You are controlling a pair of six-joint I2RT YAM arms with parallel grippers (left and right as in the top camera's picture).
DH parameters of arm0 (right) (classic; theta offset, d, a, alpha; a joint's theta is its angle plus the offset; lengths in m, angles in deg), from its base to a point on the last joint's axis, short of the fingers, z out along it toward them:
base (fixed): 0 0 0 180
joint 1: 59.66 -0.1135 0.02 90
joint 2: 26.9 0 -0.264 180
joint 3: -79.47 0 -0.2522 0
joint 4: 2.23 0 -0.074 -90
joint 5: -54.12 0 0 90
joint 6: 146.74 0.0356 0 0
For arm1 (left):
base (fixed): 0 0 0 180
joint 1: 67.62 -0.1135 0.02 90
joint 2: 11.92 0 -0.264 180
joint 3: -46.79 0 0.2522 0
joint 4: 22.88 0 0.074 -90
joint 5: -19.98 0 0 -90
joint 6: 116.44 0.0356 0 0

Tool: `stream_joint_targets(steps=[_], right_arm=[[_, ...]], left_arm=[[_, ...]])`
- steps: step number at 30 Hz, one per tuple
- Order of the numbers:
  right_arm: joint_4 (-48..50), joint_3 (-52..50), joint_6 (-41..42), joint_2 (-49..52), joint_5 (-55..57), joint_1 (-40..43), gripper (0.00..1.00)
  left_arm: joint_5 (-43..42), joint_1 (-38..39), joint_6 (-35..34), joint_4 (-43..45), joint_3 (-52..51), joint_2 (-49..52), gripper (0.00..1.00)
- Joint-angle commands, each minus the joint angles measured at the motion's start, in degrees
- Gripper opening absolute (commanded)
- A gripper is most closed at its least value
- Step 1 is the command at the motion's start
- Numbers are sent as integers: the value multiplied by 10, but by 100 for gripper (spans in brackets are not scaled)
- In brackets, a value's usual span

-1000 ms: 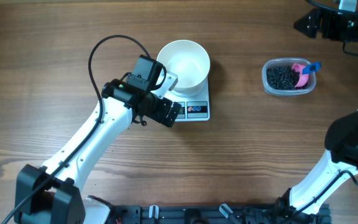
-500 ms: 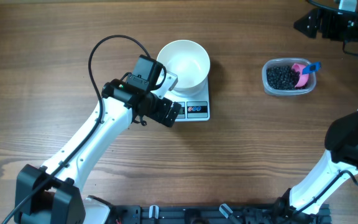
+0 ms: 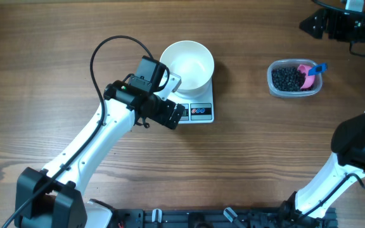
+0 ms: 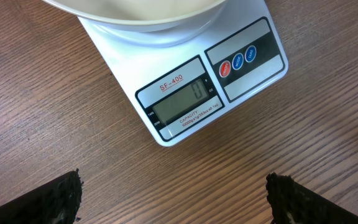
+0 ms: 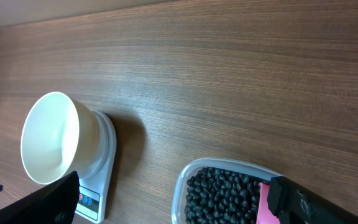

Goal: Scoop item into bowl and weigh 150g on scale

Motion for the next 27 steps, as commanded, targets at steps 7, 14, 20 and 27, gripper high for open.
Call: stream_joint_targets(steps=[7, 14, 20, 27], right_arm=[[1, 13, 2, -18, -9, -2, 100], [1, 13, 2, -18, -9, -2, 100], [1, 13, 2, -18, -9, -2, 100], [1, 13, 2, -18, -9, -2, 100]], left_arm=[[2, -2, 9, 2, -4, 4, 100], [2, -2, 9, 2, -4, 4, 100], [59, -2, 51, 2, -4, 4, 100], [88, -2, 71, 19, -4, 4, 100]])
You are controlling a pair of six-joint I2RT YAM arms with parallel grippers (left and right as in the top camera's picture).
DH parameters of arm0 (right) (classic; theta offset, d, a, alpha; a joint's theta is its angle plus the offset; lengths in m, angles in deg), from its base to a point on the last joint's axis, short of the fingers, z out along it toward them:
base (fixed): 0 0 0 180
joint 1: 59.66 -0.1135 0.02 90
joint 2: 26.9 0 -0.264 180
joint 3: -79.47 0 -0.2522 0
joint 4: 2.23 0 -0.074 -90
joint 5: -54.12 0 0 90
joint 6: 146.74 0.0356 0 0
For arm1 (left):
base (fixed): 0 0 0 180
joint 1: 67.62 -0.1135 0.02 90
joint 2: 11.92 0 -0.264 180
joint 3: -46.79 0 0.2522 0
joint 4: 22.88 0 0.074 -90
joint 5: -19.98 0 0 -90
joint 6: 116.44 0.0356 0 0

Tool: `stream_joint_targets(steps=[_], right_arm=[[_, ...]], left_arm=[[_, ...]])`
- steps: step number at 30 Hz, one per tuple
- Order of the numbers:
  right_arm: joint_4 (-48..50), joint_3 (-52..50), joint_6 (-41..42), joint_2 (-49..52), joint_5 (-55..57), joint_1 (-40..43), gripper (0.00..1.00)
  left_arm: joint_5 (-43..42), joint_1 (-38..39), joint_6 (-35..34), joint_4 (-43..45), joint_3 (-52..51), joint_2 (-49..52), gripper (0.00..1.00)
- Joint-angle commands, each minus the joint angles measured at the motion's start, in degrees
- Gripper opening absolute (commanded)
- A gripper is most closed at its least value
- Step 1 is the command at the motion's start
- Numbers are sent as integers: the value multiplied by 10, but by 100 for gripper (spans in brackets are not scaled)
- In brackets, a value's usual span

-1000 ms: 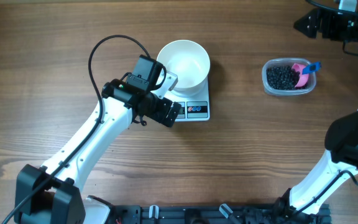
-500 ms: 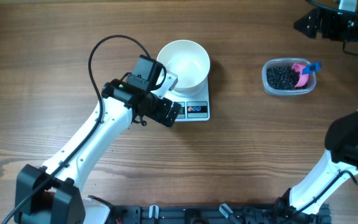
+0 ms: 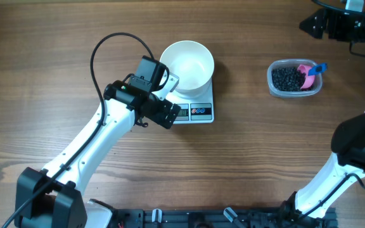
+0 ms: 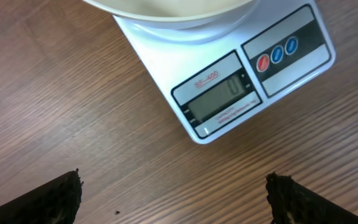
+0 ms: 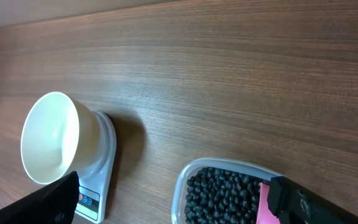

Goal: Scoop item into bowl and weigh 150g on scale

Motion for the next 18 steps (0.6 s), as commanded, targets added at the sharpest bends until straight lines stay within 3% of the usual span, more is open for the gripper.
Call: stream_joint_targets(steps=[1, 6, 11, 13, 18], right_arm=[[1, 13, 2, -18, -9, -2, 100], [1, 13, 2, -18, -9, -2, 100], [1, 13, 2, -18, -9, -2, 100], [1, 13, 2, -18, -9, -2, 100], [1, 13, 2, -18, -9, -2, 100]], left_arm=[[16, -2, 26, 21, -4, 4, 100], [15, -2, 26, 23, -4, 4, 100], [-135, -1, 24, 16, -4, 4, 100], [-136, 8, 25, -14, -14, 4, 100], [-133, 37, 97, -13, -62, 4, 100]])
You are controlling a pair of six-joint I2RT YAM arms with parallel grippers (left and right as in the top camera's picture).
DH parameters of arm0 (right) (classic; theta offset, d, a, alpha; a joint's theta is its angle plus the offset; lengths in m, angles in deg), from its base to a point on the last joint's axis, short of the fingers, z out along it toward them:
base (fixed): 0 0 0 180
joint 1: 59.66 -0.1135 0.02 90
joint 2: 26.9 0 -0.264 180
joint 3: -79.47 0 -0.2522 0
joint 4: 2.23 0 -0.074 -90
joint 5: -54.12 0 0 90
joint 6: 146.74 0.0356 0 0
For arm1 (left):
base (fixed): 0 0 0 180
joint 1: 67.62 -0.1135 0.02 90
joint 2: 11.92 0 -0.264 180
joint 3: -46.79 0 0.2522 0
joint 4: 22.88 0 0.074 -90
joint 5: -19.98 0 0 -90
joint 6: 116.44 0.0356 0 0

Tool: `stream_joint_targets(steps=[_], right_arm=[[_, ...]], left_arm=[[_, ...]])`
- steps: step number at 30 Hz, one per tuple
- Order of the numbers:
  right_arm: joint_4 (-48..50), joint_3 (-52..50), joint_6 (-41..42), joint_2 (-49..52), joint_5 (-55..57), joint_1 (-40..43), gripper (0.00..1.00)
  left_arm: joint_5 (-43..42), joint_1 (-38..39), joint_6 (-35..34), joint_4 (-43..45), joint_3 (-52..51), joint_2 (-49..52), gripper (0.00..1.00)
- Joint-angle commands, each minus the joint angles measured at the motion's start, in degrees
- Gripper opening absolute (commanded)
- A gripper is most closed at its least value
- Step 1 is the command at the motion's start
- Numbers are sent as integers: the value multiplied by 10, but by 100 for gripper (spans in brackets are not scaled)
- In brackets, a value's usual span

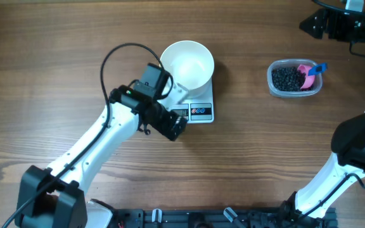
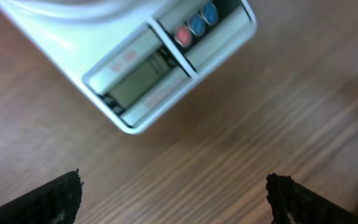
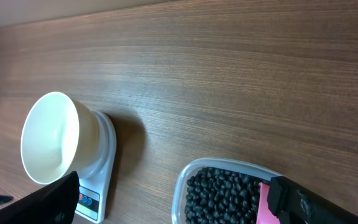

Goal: Scoop item into bowl and weigh 150g on scale

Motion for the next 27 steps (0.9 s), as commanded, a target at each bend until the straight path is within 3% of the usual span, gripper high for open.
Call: stream_joint_targets(steps=[1, 3, 9, 14, 27], right_arm=[[1, 13, 2, -18, -9, -2, 100], [1, 13, 2, -18, -9, -2, 100], [1, 13, 2, -18, -9, -2, 100], [1, 13, 2, -18, -9, -2, 100], [1, 13, 2, -18, -9, -2, 100]], left_arm=[[-20, 15, 71, 8, -51, 4, 100], [-18, 12, 72, 22, -82, 4, 100], [-14, -48, 176, 45, -111, 4, 100], [-56, -97, 179, 138, -111, 4, 100], [-69, -63, 218, 173, -111, 51, 100]])
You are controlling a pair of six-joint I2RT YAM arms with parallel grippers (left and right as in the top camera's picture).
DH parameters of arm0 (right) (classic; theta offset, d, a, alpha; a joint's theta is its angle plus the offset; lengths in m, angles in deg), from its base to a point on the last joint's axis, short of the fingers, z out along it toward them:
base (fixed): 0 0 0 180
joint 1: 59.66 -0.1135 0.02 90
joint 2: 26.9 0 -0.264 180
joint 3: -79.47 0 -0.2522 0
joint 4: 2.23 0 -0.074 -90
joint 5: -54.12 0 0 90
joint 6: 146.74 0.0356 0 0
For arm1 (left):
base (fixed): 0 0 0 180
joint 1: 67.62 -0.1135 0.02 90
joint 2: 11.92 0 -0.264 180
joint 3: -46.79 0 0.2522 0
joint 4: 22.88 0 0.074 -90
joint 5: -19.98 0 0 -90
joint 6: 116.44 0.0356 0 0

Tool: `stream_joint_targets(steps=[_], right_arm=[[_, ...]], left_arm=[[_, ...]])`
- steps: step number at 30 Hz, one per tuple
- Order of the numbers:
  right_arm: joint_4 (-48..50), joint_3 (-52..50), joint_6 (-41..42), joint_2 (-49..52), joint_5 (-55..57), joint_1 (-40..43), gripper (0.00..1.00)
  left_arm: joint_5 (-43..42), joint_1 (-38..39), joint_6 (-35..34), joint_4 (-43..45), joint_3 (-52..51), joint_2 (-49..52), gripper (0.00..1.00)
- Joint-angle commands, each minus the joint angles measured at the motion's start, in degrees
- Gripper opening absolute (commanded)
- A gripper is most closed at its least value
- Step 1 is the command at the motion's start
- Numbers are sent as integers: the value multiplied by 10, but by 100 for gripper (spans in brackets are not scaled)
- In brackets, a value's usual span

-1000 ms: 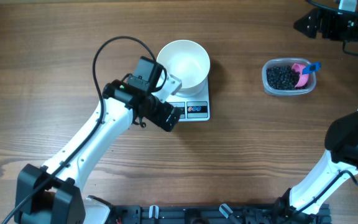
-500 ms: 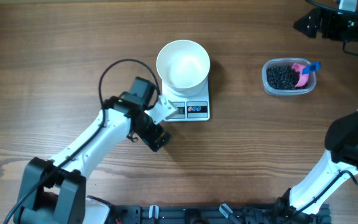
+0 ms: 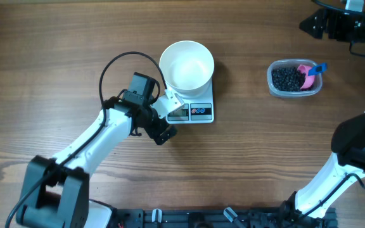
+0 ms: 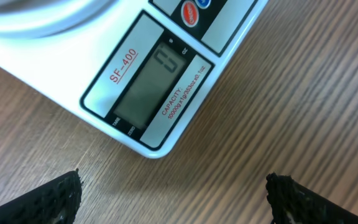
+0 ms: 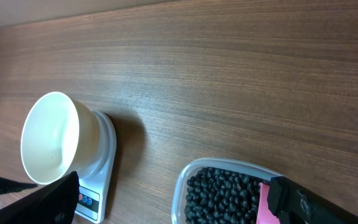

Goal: Scoop item into bowl and weigh 150g on scale

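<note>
A white bowl [image 3: 187, 66] stands empty on the white scale [image 3: 198, 113]. The scale's display [image 4: 148, 81] reads 0. At the right, a clear tub of black beans [image 3: 289, 80] holds a pink scoop [image 3: 308, 75]. My left gripper [image 3: 162, 133] hangs open over the wood just off the scale's front left corner. In the left wrist view the left gripper [image 4: 173, 199] has only table between its fingers. My right gripper [image 3: 325, 24] is open, high at the far right. In its own view the right gripper [image 5: 173, 199] looks down on the bowl [image 5: 50, 137] and the beans [image 5: 225, 190].
The left arm's black cable [image 3: 109, 66] loops beside the bowl. Black fixtures [image 3: 233, 218] line the table's front edge. Bare wood lies between the scale and the tub.
My left gripper has shifted a little left and toward the front, with the wrist turned, and its camera now sits closer to the scale's display. The right arm has not moved.
My left gripper was open at the scale's front edge beside the display, which read 0. It then stood slightly farther left, then in front of the scale with the wrist turned, and now off the front left corner. The right gripper stayed open and still throughout.
</note>
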Motion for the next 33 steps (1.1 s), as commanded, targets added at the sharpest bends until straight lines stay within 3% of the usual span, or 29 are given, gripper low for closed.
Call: stream_joint_targets(steps=[1, 33], right_arm=[[1, 13, 2, -18, -9, -2, 100], [1, 13, 2, -18, -9, -2, 100]], left_arm=[[-18, 0, 13, 16, 0, 34, 100], [-17, 0, 28, 41, -3, 48, 100]])
